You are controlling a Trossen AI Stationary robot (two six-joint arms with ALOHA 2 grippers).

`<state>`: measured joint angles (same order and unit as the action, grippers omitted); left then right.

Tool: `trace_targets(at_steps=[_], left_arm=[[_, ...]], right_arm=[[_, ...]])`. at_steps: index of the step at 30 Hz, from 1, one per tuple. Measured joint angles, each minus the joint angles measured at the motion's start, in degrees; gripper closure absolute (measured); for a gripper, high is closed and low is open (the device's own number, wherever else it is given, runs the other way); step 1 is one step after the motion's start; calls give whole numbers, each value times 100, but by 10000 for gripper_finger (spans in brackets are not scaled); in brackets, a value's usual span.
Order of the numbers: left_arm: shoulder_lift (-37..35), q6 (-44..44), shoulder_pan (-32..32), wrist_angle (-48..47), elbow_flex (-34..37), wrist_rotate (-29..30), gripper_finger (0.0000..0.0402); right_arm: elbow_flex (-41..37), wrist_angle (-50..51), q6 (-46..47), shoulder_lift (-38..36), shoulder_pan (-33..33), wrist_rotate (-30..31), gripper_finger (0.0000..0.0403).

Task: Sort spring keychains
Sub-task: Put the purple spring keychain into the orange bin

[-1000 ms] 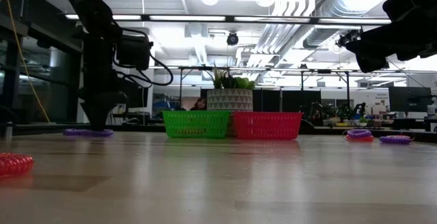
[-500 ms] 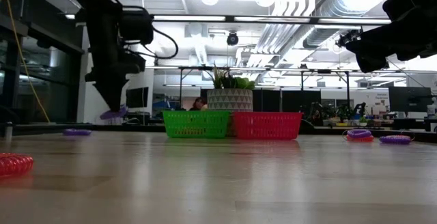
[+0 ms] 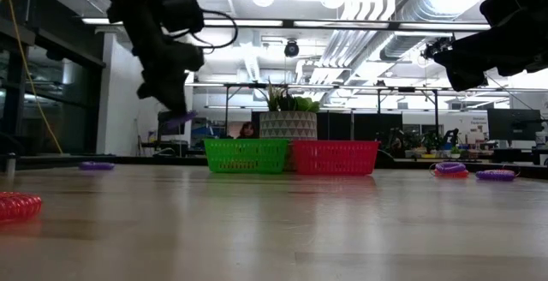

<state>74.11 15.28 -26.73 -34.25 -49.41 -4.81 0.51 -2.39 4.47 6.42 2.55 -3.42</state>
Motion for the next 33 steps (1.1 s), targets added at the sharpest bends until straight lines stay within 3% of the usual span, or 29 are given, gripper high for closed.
trace_targets(at_steps=[5, 11, 21, 33], left_arm=[[2, 123, 196, 661, -98, -109, 402], [367, 351, 594, 1319, -365, 166, 402], [1458, 484, 1330, 1491, -1626, 1914, 401], [2912, 627, 1638, 1473, -3302, 2608, 402]], right_arm=[[1, 0, 0, 0, 0, 0, 241], [-1, 0, 0, 0, 0, 0, 242], [-1, 0, 0, 0, 0, 0, 243], [-1, 0, 0, 0, 0, 0, 246]])
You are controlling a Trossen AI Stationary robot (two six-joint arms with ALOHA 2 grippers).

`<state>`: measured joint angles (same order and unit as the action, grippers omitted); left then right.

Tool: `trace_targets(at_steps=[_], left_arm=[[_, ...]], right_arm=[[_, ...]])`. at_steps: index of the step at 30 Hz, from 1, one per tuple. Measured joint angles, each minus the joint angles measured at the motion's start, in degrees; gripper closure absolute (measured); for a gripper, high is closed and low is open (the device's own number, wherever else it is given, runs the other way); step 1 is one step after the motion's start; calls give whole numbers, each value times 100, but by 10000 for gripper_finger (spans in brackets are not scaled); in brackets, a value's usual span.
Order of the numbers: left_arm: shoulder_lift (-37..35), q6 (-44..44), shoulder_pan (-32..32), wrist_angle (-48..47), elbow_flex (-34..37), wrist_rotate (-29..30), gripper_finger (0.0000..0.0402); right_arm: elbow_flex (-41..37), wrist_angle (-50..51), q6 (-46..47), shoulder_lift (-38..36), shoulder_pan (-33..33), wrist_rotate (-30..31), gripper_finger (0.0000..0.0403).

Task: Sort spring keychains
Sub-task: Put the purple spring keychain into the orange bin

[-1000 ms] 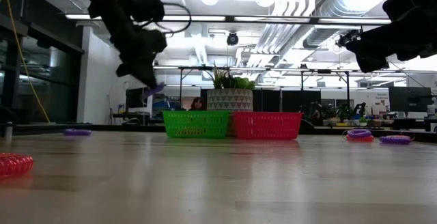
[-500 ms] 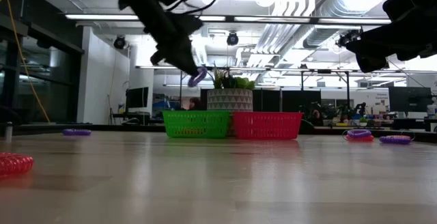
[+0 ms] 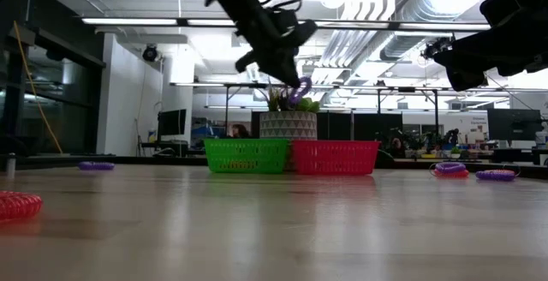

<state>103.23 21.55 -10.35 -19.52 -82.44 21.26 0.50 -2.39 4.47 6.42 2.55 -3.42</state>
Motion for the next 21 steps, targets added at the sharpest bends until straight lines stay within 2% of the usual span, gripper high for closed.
trace_targets(at_steps=[12, 21], left_arm=[[973, -25, 66, -22, -928, 139, 401], [1267, -26, 14, -302, -1230, 123, 398]], right_arm=[[1, 0, 0, 0, 0, 0, 240], [0, 0, 0, 0, 0, 0, 246]])
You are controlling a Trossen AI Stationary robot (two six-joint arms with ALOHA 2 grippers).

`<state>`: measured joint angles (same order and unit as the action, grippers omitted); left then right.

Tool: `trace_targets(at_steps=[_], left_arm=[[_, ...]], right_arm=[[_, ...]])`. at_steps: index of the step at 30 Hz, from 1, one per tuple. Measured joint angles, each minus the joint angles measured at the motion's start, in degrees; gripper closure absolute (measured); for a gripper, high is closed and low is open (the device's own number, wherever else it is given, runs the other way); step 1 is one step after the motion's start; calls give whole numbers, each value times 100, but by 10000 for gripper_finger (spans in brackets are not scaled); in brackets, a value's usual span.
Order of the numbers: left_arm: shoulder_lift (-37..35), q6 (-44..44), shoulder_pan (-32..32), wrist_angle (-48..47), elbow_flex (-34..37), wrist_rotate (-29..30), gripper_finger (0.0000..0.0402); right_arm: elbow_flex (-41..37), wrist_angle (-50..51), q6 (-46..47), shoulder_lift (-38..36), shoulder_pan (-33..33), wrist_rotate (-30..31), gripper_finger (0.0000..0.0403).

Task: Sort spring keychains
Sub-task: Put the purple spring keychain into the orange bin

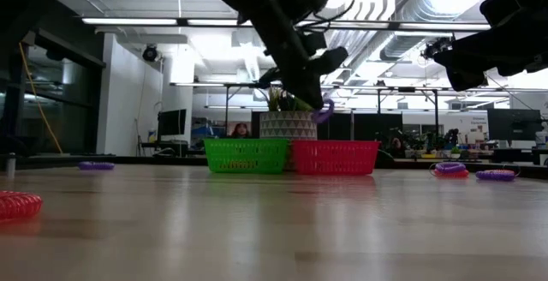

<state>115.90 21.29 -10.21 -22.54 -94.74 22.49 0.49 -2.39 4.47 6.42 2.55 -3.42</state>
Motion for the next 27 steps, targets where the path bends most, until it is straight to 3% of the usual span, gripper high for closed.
trace_targets(at_steps=[13, 27], left_arm=[[68, 1, -141, -53, -28, -205, 392], [70, -61, -147, -55, -26, -194, 271]], right_arm=[[1, 0, 0, 0, 0, 0, 244], [0, 0, 0, 0, 0, 0, 240]])
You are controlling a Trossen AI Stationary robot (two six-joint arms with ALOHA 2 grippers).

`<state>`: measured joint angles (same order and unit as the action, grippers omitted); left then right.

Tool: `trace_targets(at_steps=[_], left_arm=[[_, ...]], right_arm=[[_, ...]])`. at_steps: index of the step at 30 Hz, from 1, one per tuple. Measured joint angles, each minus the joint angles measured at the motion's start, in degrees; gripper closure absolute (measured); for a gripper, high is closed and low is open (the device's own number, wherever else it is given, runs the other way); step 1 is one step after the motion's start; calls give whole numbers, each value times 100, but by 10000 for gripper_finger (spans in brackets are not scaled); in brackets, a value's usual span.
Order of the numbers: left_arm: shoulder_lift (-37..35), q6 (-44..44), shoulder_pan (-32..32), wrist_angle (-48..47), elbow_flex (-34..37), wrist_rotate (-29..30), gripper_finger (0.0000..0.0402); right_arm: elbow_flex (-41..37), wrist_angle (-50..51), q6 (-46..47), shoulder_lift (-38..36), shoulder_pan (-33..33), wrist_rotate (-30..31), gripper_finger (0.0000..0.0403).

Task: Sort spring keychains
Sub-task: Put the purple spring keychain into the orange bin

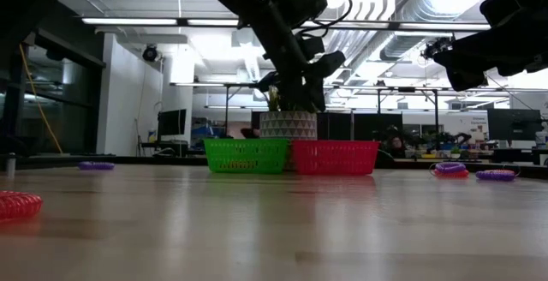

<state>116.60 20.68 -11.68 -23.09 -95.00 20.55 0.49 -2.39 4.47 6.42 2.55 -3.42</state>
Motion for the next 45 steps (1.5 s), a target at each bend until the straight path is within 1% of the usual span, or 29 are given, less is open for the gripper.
trace_targets(at_steps=[5, 8, 16, 19, 22, 26, 31, 38, 42, 45], left_arm=[[0, -230, 3, -88, 0, 3, 261], [-37, -243, 4, -341, 5, -7, 262], [-542, -221, 7, -1273, 9, 3, 262], [-791, -193, 7, -1450, 111, 14, 262], [-1171, -63, 7, -1315, 611, 20, 262], [-1819, 121, 7, -892, 1566, 18, 262], [-2645, 443, 6, -758, 2753, 76, 262], [-3780, 945, -203, -975, 4091, 71, 262], [-4321, 1283, -419, -1337, 4604, -127, 262], [-4595, 1454, -667, -1734, 4890, -445, 262]], right_arm=[[1, 0, 0, 0, 0, 1, 245], [1, 0, 0, 0, 0, 0, 246], [2, 0, 0, 0, 0, 0, 240], [0, 0, 0, 0, 0, 0, 243], [1, 0, 0, 0, 0, 0, 246], [1, 0, 0, 0, 0, 2, 245], [1, 2, 0, 0, 0, 0, 240], [2, 0, -2, 0, 0, 0, 245], [2, -1, 0, 0, 0, 0, 246], [0, -1, 0, 0, 0, 0, 243]])
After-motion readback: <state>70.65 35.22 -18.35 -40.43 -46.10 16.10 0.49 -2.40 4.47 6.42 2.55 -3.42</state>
